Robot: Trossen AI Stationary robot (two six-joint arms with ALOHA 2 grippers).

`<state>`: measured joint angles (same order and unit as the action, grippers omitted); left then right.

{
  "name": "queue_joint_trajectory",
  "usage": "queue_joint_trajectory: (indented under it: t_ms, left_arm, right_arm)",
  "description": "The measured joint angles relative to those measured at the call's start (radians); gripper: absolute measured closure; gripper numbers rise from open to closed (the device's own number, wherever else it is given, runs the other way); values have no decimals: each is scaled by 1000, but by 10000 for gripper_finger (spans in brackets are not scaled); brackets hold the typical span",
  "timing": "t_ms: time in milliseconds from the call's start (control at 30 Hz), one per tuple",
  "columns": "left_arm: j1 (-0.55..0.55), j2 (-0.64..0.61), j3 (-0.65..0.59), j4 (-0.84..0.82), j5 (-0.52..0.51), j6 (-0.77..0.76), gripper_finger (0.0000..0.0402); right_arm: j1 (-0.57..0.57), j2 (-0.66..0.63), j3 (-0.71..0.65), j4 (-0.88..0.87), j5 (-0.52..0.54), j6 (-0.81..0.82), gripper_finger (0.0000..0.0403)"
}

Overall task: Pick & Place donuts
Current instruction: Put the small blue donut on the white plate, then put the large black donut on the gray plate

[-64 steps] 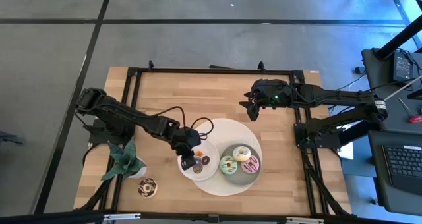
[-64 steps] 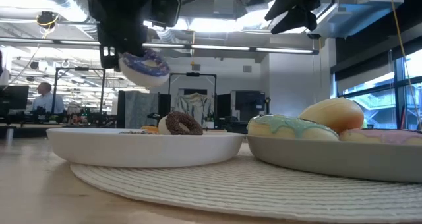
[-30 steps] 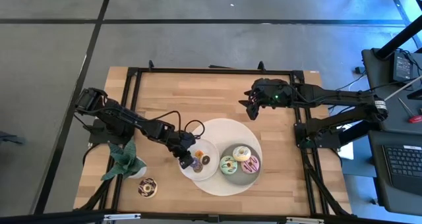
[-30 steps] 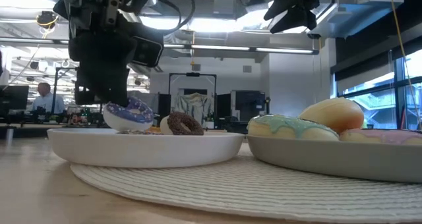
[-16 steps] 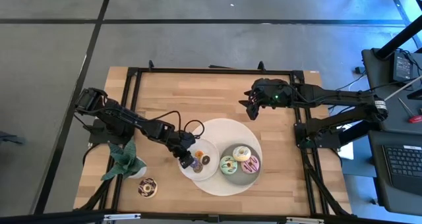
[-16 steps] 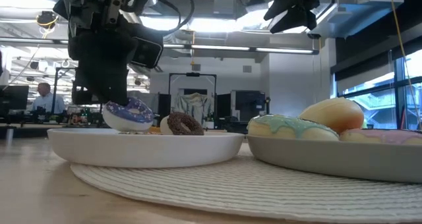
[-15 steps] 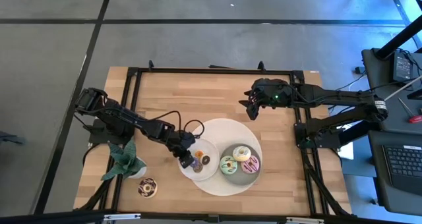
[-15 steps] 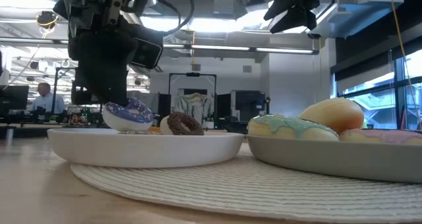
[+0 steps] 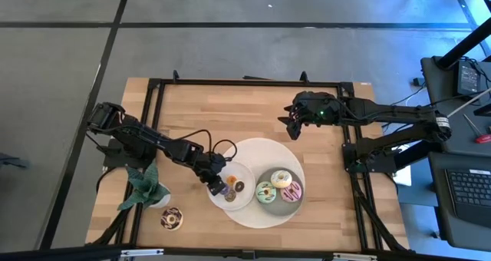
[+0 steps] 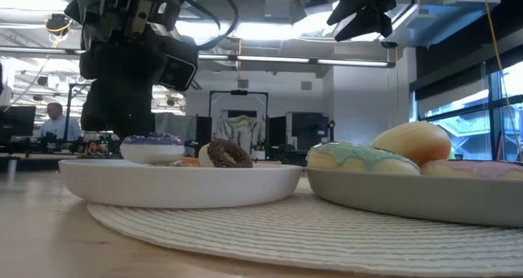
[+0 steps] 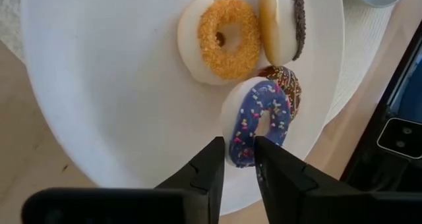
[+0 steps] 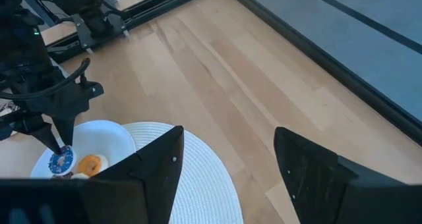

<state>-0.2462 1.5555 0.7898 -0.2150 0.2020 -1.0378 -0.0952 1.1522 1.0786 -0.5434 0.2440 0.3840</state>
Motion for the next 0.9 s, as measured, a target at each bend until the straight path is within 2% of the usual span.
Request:
queue_joint_trajectory:
  t_ms: [267, 500, 733, 900]
  left_arm:
    - [1, 0, 0, -16, 0, 1, 302]
    - [22, 0, 0, -116, 0, -23, 306]
    - [44, -37, -1, -135, -3, -5, 307]
    - [52, -130, -1, -131, -101, 12, 302]
  right_arm:
    - [0, 0, 0, 0, 0, -15, 166]
    - [0, 0, 0, 0, 0, -26, 166]
    - [0, 0, 0, -2, 0, -30, 166]
    - [0, 0, 0, -2, 0, -58, 166]
